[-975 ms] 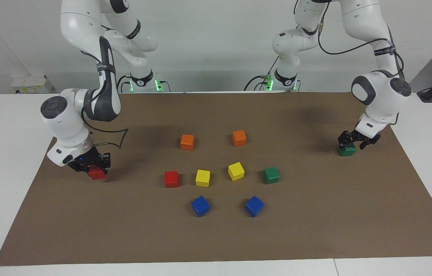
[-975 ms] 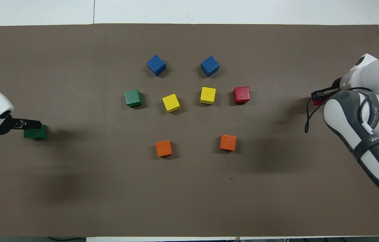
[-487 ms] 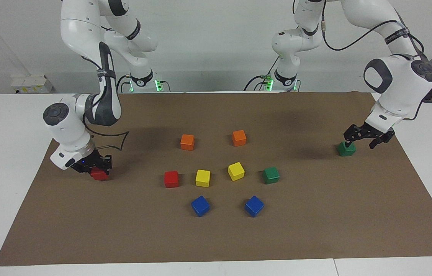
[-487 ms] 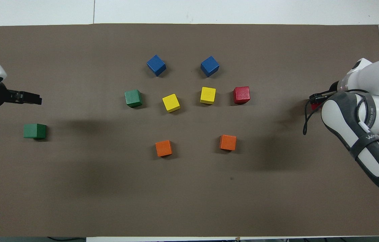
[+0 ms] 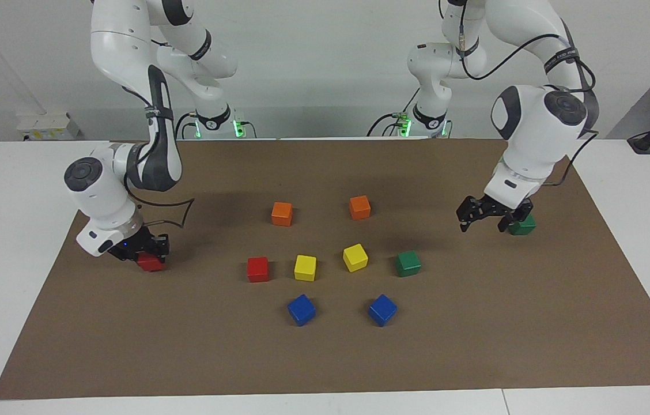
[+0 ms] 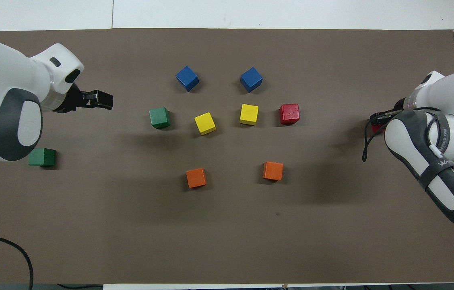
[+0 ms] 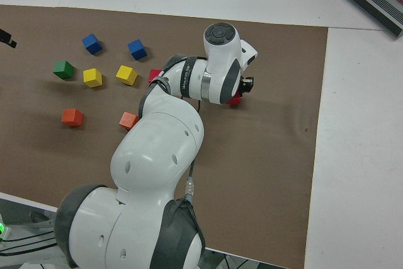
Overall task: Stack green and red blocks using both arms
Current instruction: 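Grasp the second green with the left gripper while the right gripper releases red, then grasp the second red with the right gripper while the left gripper lifts green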
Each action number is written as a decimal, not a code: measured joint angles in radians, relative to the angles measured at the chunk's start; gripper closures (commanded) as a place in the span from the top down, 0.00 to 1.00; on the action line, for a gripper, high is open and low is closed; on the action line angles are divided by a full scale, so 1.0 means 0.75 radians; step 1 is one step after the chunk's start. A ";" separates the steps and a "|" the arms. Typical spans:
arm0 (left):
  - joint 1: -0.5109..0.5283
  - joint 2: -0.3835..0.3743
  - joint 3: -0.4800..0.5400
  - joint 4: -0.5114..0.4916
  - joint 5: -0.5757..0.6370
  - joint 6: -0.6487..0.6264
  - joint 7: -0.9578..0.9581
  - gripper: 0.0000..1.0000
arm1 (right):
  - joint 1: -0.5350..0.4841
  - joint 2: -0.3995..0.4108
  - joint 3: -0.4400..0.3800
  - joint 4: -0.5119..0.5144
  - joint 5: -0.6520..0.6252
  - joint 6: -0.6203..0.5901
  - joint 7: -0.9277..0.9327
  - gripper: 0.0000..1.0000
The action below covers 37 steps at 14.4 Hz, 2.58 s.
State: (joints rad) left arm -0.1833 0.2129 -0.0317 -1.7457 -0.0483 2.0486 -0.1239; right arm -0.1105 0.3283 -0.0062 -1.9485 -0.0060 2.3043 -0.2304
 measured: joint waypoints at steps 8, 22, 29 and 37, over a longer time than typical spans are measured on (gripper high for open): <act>-0.190 0.292 0.002 0.068 0.000 0.224 -0.208 1.00 | 0.002 0.031 0.006 -0.004 0.000 0.042 0.013 0.00; -0.203 0.345 0.007 -0.008 0.013 0.335 -0.311 0.67 | 0.005 -0.093 0.011 0.183 0.000 -0.326 0.008 1.00; -0.211 0.345 0.009 -0.008 0.037 0.336 -0.324 0.00 | 0.183 -0.266 0.022 0.470 0.000 -0.842 0.257 1.00; -0.073 0.145 0.032 0.091 0.032 0.009 -0.265 0.00 | 0.463 -0.211 0.035 0.469 -0.002 -0.711 0.649 0.98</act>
State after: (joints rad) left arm -0.2378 0.3217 -0.0077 -1.6773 -0.0245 2.0551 -0.3228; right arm 0.2368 0.1704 0.0198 -1.5968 -0.0077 1.7713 0.2563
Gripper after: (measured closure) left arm 0.449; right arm 0.013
